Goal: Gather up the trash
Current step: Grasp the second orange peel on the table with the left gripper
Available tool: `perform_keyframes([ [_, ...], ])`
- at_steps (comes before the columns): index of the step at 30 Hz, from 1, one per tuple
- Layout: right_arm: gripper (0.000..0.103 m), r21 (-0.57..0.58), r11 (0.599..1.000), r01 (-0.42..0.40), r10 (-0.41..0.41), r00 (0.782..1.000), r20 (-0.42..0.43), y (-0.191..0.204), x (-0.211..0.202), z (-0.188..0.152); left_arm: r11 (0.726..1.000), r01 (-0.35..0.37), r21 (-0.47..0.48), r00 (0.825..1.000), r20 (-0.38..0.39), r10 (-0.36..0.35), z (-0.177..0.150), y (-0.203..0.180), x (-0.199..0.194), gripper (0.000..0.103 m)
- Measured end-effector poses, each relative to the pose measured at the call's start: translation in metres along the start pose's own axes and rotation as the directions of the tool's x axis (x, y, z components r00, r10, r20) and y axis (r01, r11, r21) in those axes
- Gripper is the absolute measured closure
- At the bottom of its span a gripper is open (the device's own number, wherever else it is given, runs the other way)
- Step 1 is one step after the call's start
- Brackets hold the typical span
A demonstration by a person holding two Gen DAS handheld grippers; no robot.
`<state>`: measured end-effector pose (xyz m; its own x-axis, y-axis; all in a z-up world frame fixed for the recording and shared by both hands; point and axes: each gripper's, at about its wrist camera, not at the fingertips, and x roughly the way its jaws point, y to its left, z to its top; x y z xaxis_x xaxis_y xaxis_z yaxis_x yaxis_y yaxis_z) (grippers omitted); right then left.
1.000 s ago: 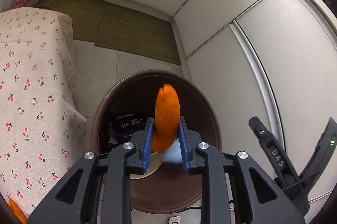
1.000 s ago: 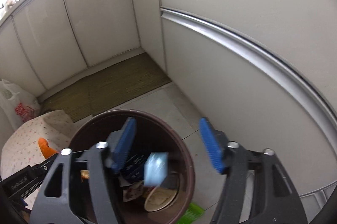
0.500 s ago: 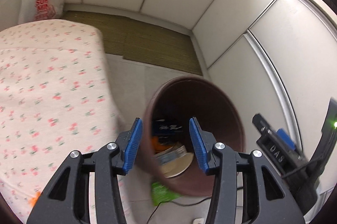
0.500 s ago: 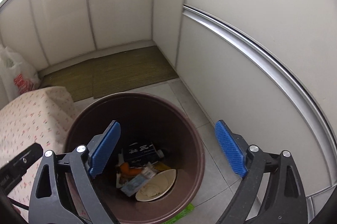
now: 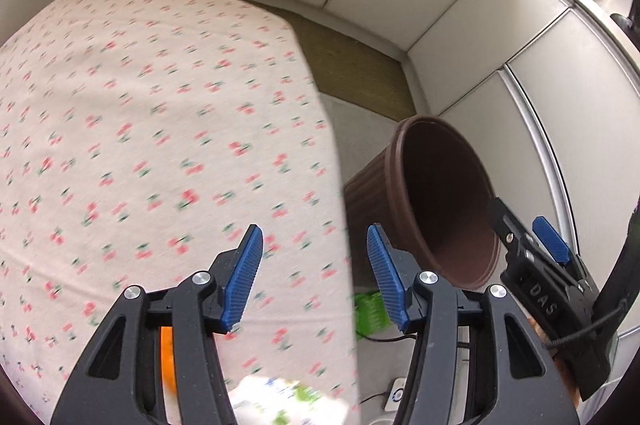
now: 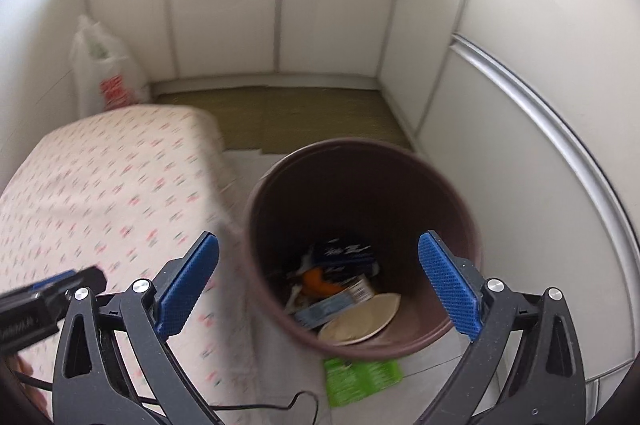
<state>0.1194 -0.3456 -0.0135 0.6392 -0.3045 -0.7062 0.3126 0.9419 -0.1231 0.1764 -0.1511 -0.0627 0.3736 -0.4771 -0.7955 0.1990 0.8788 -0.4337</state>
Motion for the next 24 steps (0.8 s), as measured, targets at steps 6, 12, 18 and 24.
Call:
perform_keyframes([
  [6, 0.007, -0.099, 0.993, -0.059, 0.058, 0.998, -0.011, 0.039, -0.011, -0.021, 0.999, -0.017, -0.034, 1.0, 0.003, 0.018, -0.016, 0.039, -0.018, 0.049],
  [12, 0.007, -0.249, 0.958, -0.141, 0.135, 0.99, -0.041, 0.081, -0.027, -0.053, 0.997, -0.032, -0.071, 0.999, -0.015, 0.031, -0.025, 0.075, -0.026, 0.049],
  [18, 0.007, -0.425, 0.875, -0.23, 0.215, 0.973, -0.084, 0.12, -0.056, -0.092, 0.996, -0.039, -0.081, 0.997, -0.067, 0.034, -0.041, 0.095, -0.019, 0.049],
  [24, 0.007, -0.519, 0.791, -0.324, 0.266, 0.946, -0.186, 0.141, -0.082, -0.131, 0.996, -0.046, -0.075, 0.993, -0.113, 0.037, -0.054, 0.1, -0.01, 0.049],
])
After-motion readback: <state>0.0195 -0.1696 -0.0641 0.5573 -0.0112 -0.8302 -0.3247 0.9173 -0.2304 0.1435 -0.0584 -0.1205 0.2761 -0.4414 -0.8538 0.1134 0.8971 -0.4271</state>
